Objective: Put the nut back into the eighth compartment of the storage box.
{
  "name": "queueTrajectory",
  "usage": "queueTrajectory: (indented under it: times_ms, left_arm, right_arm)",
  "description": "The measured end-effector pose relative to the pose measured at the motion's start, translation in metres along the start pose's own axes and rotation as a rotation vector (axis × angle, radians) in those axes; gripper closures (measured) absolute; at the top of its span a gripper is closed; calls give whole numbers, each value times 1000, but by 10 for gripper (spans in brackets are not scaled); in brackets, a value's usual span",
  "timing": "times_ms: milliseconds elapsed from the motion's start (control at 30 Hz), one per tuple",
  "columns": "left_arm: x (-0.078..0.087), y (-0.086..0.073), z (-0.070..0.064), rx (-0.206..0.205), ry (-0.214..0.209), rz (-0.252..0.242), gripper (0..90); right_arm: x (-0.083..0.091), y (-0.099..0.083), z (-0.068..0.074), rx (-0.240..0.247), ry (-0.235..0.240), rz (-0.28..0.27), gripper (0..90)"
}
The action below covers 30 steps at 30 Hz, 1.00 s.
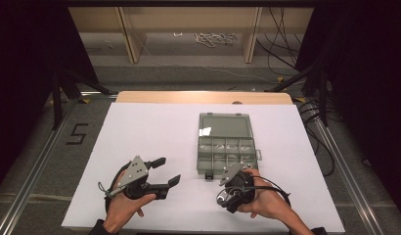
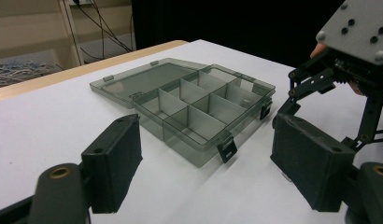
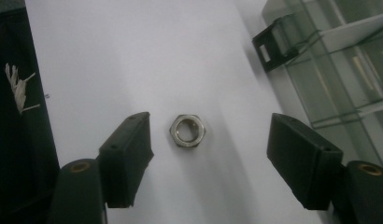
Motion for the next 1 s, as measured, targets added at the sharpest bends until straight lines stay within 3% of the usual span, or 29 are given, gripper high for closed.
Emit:
queueTrajectory:
  times_ms: [300,733,1000]
  left_arm:
    - [0,-1,-1,15,1,1,234]
    - [-1,-1,-1,21,5,4,235]
    - [-1,-1,-1,20,5,4,235]
  right_arm:
    - [-12,-2,5,34,38,50,406]
    - [-21,0,6,75,71,82,520]
    - [-25,0,6,70,85,99,575]
Point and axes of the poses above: each handheld gripper's, and its own axes: x roughly backward along the jaws, y roughly out of its top, z roughly to its left, the point moved 7 cm from there along -x, roughly forward along the jaws, and after that the axes turned 8 degrees about x, right-handed, at the moved point
